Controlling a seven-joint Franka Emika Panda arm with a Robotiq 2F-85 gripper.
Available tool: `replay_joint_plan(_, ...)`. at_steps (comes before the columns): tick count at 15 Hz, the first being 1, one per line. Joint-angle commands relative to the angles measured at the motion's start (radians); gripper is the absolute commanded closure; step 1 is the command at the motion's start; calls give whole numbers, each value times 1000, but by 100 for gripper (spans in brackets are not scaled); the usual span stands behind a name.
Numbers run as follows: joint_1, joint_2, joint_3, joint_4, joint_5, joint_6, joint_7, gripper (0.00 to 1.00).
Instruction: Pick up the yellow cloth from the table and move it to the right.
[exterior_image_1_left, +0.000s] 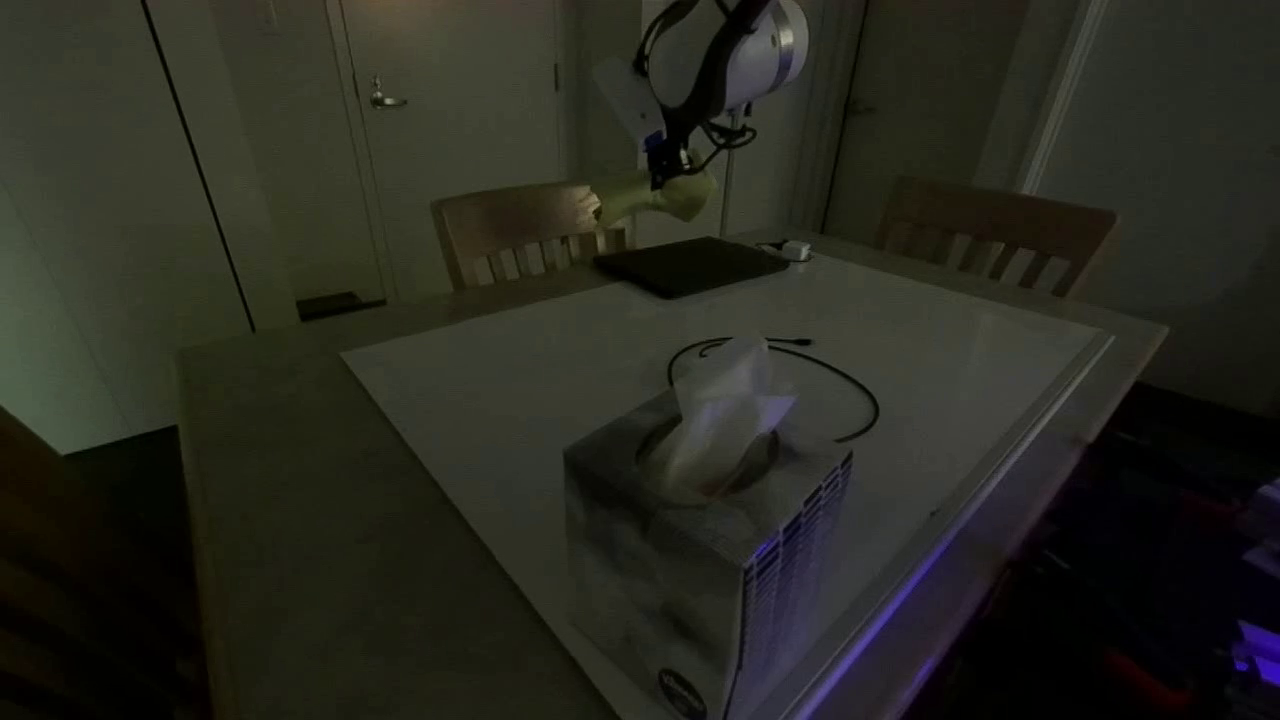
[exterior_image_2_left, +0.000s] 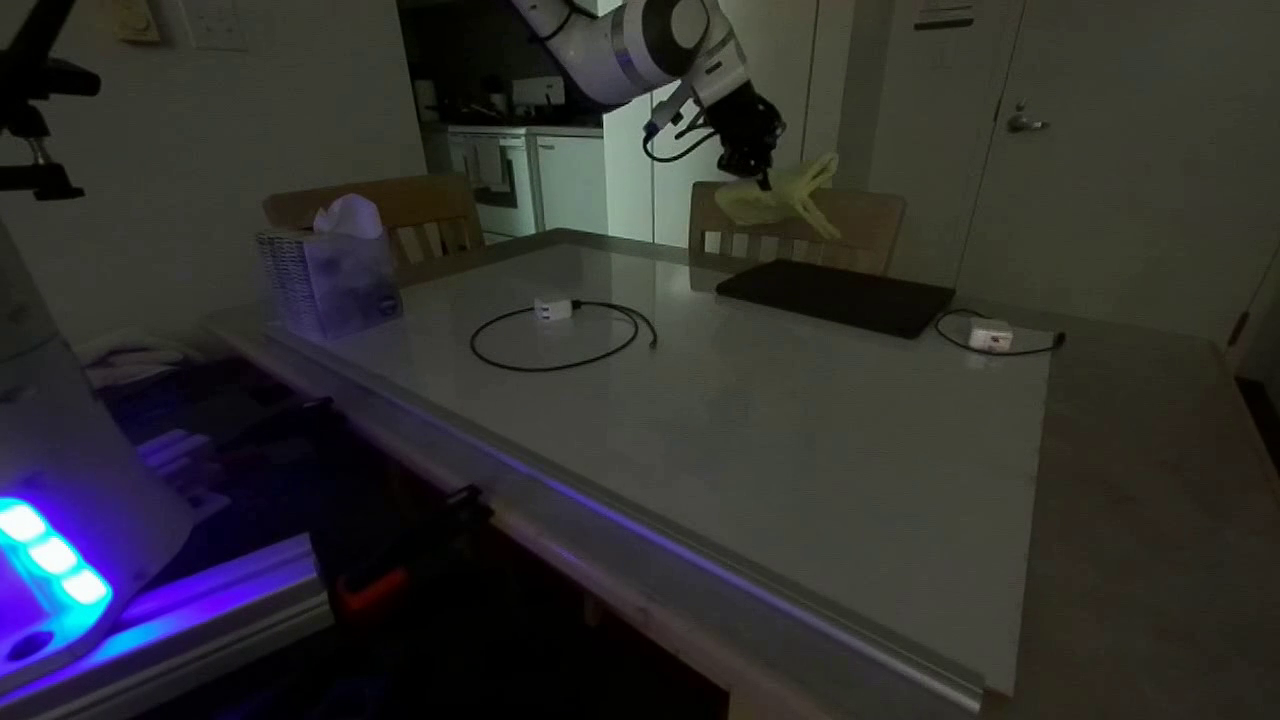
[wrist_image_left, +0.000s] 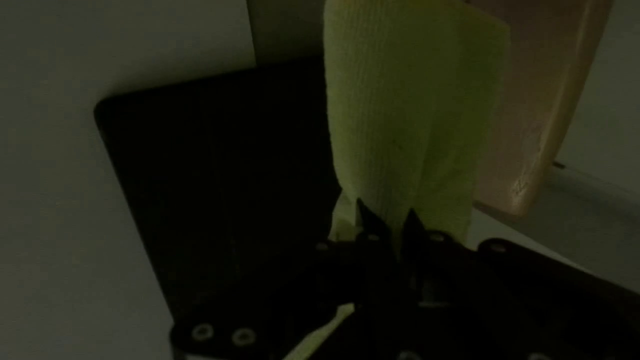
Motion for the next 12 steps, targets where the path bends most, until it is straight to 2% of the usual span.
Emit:
replay_joint_plan(1,-14,-8,7,-4,-43,2,44,90)
replay_joint_plan(2,-10,-8,2,-6,-43,2,54,90)
replay_joint_plan(3,8,-1,-16,-4,-51,-3,72,97)
replay_joint_plan(4,46,19,-71,8,-66,-25,132,97)
replay_joint_plan(6,116,48,-180,19,-101,-79,308,97)
replay_joint_plan(9,175,67,-278,13,-163,-162,518,97)
replay_joint_plan(12,214,72,-338,2,-229,-266,715,97)
